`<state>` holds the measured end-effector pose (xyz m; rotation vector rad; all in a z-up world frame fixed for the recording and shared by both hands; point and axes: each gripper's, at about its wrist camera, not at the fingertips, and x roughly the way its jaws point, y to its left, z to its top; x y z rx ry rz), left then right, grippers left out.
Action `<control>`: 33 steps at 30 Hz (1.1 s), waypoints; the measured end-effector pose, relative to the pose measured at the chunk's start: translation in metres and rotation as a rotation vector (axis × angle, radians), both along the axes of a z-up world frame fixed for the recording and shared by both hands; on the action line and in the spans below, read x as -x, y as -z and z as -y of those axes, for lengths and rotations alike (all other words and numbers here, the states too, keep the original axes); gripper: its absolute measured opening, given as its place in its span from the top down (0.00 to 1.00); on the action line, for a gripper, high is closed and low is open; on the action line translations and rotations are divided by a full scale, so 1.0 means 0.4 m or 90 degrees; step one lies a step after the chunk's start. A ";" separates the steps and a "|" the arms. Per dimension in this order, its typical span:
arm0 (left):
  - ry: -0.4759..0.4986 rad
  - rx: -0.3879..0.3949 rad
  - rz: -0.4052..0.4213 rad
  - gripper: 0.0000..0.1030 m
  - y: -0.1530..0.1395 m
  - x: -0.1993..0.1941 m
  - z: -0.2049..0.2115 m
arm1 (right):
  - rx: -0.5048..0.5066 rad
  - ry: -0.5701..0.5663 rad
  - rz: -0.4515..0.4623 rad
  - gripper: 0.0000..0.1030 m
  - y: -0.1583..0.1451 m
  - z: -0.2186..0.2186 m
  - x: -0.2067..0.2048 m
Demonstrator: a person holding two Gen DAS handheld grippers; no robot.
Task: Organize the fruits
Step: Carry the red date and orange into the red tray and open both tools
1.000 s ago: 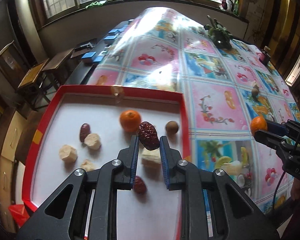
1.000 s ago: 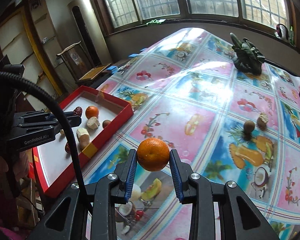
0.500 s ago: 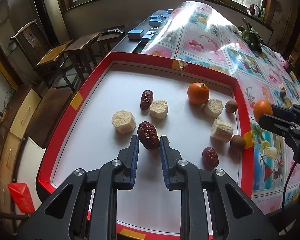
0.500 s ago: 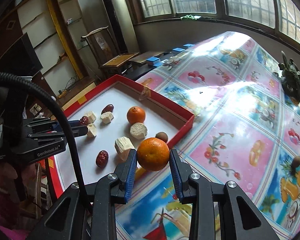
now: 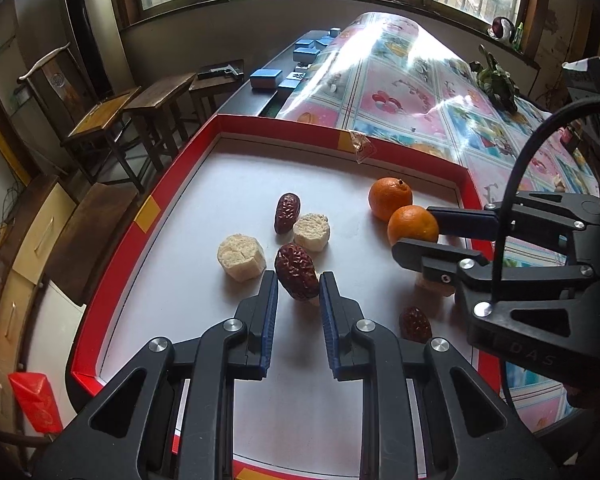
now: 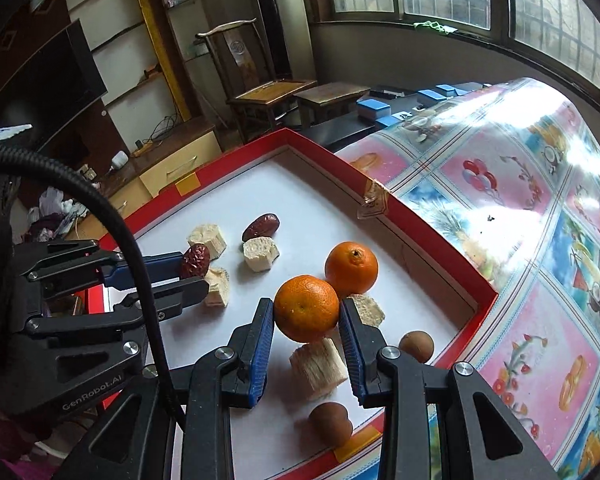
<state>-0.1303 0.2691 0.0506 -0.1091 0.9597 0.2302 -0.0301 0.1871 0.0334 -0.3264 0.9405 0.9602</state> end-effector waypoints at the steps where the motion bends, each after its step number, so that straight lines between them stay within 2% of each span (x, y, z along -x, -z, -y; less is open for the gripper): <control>1: -0.001 -0.002 0.002 0.80 -0.002 -0.002 -0.001 | 0.006 -0.003 0.002 0.69 0.003 -0.008 -0.001; 14: -0.027 -0.019 0.015 0.80 -0.012 -0.010 -0.012 | 0.024 -0.031 0.010 0.69 0.016 -0.053 0.008; 24: -0.053 -0.026 -0.002 0.80 0.005 -0.018 -0.013 | 0.027 -0.035 -0.008 0.69 0.042 -0.059 0.008; 26: -0.058 -0.030 -0.004 0.76 0.005 -0.019 -0.013 | 0.026 -0.030 -0.006 0.68 0.040 -0.054 0.007; 30: -0.070 -0.036 0.000 0.57 0.005 -0.019 -0.014 | 0.013 -0.026 -0.004 0.67 0.022 -0.035 0.014; 33: -0.074 -0.032 0.003 0.56 -0.001 -0.020 -0.013 | 0.006 -0.017 0.001 0.65 0.008 -0.015 0.017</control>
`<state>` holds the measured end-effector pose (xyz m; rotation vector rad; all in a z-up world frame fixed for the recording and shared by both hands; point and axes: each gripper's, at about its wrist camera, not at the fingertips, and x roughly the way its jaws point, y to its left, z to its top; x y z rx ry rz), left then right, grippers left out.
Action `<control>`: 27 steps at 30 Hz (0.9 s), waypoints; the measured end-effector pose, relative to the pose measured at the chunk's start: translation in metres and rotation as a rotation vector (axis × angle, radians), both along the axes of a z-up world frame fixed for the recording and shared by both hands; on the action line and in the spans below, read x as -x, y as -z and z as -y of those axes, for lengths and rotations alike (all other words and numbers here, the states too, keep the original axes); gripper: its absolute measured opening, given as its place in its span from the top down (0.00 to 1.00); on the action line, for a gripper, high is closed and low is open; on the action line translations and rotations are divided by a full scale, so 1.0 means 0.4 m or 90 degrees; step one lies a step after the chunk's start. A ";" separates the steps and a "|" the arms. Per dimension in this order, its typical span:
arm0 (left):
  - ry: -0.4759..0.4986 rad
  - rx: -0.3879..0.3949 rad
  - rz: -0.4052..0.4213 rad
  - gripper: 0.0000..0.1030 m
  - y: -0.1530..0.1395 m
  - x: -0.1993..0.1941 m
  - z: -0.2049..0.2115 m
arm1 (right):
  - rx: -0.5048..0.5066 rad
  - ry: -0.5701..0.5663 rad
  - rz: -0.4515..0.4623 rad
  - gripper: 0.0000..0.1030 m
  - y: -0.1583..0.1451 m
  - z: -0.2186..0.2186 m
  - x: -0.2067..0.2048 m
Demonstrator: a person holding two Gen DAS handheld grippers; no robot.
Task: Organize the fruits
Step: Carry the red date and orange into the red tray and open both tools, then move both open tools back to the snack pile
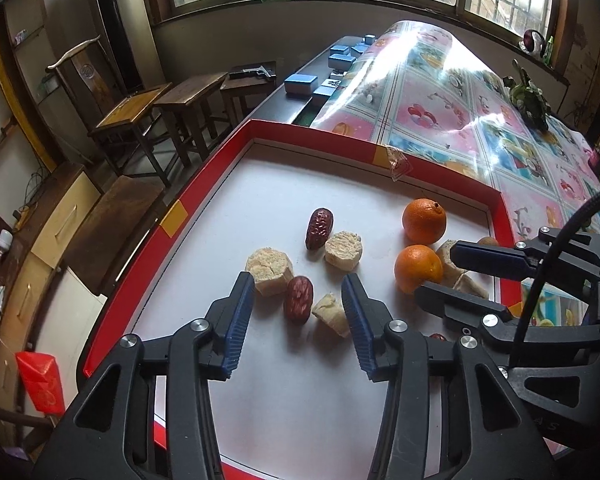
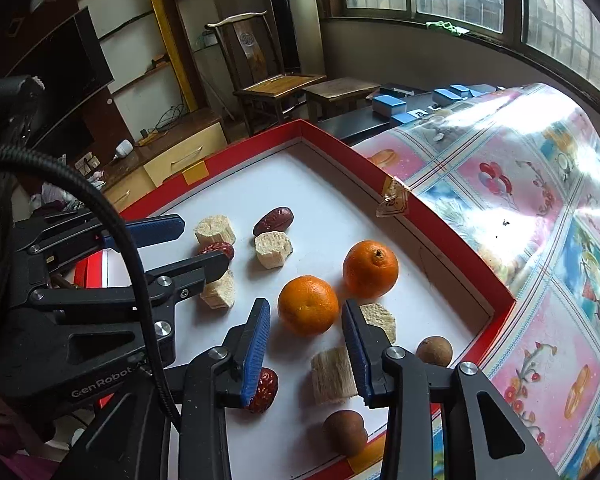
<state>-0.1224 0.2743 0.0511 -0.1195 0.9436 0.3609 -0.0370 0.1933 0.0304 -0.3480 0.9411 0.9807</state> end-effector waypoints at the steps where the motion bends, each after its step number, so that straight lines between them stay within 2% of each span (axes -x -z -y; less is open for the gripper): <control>1: -0.002 -0.006 0.001 0.56 -0.002 0.000 0.003 | -0.003 0.004 0.001 0.65 -0.004 0.006 0.001; 11: -0.005 -0.009 0.016 0.55 -0.026 -0.012 0.035 | -0.014 0.038 0.013 0.65 -0.033 0.072 0.012; 14: 0.005 0.002 0.027 0.39 -0.035 -0.021 0.059 | -0.019 0.057 0.016 0.64 -0.044 0.105 0.012; 27: 0.091 0.022 0.029 0.39 -0.048 -0.112 0.245 | -0.022 0.165 0.017 0.61 -0.051 0.312 -0.017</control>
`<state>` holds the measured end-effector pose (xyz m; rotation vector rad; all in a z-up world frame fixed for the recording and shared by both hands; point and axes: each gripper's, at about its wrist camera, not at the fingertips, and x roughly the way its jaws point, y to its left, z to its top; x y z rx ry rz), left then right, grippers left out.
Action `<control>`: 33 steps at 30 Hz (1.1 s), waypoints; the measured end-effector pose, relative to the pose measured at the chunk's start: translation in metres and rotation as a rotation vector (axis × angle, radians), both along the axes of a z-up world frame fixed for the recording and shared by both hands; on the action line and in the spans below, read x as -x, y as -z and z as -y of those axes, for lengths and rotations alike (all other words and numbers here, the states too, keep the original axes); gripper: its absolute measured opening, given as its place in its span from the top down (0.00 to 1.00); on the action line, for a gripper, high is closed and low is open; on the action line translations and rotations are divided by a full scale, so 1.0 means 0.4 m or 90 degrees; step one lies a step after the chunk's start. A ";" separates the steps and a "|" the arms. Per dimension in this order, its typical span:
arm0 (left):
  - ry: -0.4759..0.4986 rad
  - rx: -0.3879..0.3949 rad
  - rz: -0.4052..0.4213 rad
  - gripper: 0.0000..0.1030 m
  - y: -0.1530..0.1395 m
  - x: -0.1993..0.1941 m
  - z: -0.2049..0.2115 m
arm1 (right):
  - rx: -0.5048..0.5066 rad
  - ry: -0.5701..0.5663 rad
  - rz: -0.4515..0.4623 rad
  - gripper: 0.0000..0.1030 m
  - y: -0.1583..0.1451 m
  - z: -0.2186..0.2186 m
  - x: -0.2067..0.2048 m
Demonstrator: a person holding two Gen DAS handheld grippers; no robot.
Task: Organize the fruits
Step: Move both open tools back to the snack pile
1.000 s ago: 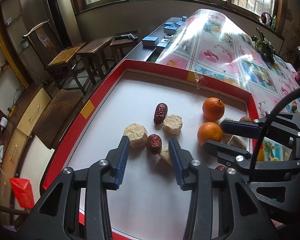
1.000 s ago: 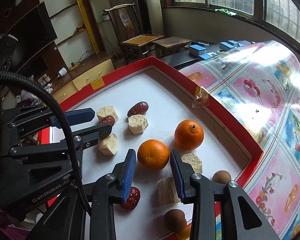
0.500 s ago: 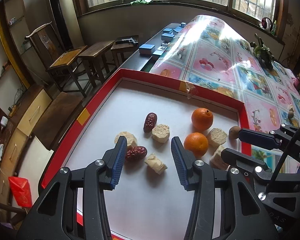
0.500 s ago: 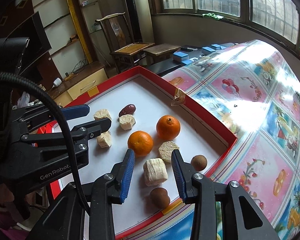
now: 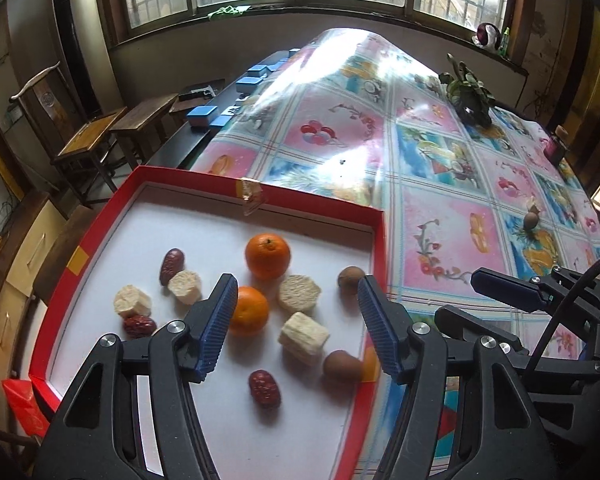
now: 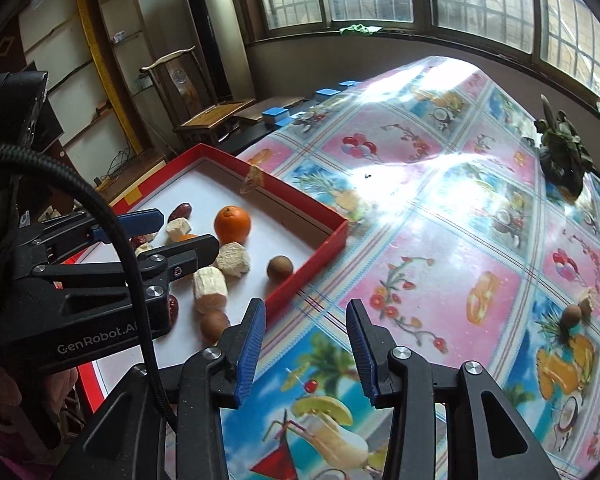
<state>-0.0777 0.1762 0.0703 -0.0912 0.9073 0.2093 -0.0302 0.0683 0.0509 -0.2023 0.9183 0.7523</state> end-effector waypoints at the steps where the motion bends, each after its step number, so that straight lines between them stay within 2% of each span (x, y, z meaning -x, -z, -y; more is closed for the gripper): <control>1: 0.007 -0.001 0.000 0.39 -0.001 -0.007 0.016 | -0.001 0.009 0.000 0.61 -0.001 0.019 -0.003; 13: 0.104 0.008 -0.029 0.39 0.028 -0.088 0.216 | 0.013 0.147 -0.003 0.58 0.019 0.290 -0.042; 17: 0.131 0.021 -0.044 0.39 0.045 -0.114 0.268 | 0.012 0.190 -0.008 0.58 0.027 0.382 -0.053; 21: 0.160 0.054 -0.070 0.39 0.068 -0.148 0.317 | 0.016 0.232 -0.014 0.56 0.041 0.465 -0.070; 25: 0.177 0.071 -0.089 0.39 0.084 -0.188 0.366 | 0.014 0.257 -0.017 0.56 0.049 0.521 -0.081; 33: 0.206 0.075 -0.074 0.39 0.077 -0.293 0.454 | 0.017 0.274 -0.012 0.56 0.050 0.577 -0.105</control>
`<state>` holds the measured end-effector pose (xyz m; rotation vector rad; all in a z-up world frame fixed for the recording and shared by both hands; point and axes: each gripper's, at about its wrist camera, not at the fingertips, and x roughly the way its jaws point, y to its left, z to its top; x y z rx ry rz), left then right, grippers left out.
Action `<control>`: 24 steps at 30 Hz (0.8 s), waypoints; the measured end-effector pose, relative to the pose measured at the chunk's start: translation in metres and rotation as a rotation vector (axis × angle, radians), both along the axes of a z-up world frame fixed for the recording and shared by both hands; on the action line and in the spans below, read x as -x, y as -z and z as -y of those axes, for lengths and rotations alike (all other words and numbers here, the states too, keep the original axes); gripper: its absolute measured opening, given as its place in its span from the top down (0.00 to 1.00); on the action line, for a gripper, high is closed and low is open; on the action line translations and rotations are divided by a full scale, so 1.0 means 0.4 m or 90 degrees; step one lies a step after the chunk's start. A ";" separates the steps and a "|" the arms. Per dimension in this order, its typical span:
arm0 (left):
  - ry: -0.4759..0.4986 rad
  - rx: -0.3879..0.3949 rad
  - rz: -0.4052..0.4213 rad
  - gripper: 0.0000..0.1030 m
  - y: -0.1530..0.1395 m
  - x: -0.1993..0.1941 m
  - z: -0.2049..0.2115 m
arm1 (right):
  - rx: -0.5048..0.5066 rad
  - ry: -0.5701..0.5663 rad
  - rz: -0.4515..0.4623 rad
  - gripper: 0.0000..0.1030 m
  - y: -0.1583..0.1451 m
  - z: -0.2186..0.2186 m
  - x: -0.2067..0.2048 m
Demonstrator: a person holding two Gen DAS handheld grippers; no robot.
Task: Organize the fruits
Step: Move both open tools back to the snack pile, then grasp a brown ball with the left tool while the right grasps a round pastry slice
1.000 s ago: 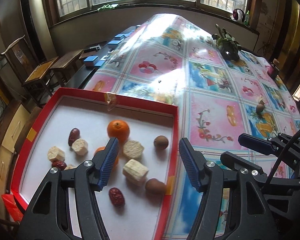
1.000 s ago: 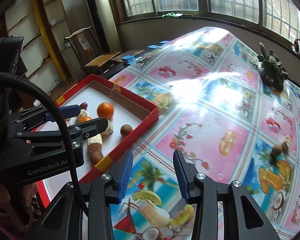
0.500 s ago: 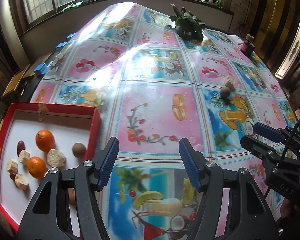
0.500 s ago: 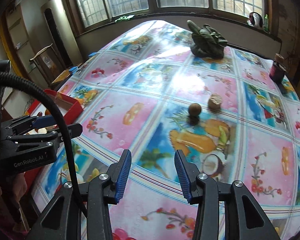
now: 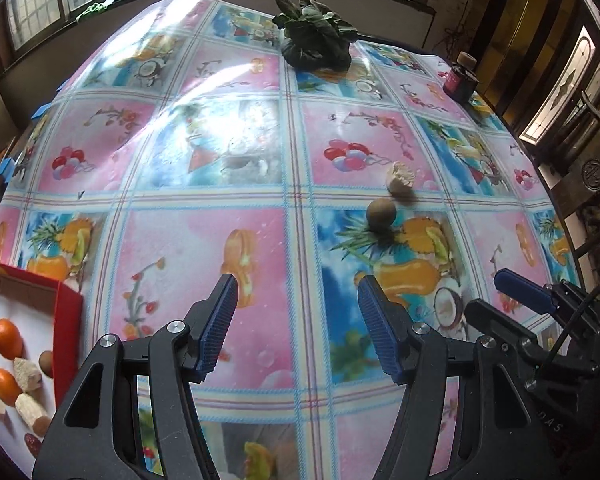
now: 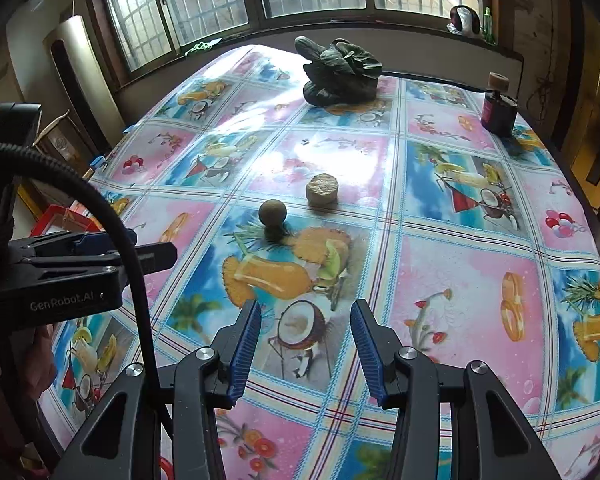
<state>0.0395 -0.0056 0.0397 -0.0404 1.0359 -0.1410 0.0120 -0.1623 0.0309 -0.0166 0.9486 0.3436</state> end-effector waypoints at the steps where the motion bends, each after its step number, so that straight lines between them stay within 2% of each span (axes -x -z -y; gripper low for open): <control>1: 0.007 -0.001 0.000 0.39 0.002 -0.014 0.013 | -0.003 0.002 0.000 0.56 0.000 0.005 -0.005; 11: 0.076 -0.013 0.004 0.39 0.031 -0.109 0.110 | -0.010 0.012 -0.006 0.56 0.020 0.051 -0.054; 22: 0.092 -0.027 0.011 0.39 0.054 -0.138 0.127 | -0.015 0.014 -0.010 0.56 0.025 0.061 -0.076; 24: 0.094 -0.032 0.011 0.42 0.063 -0.140 0.129 | -0.015 0.015 -0.011 0.56 0.027 0.060 -0.076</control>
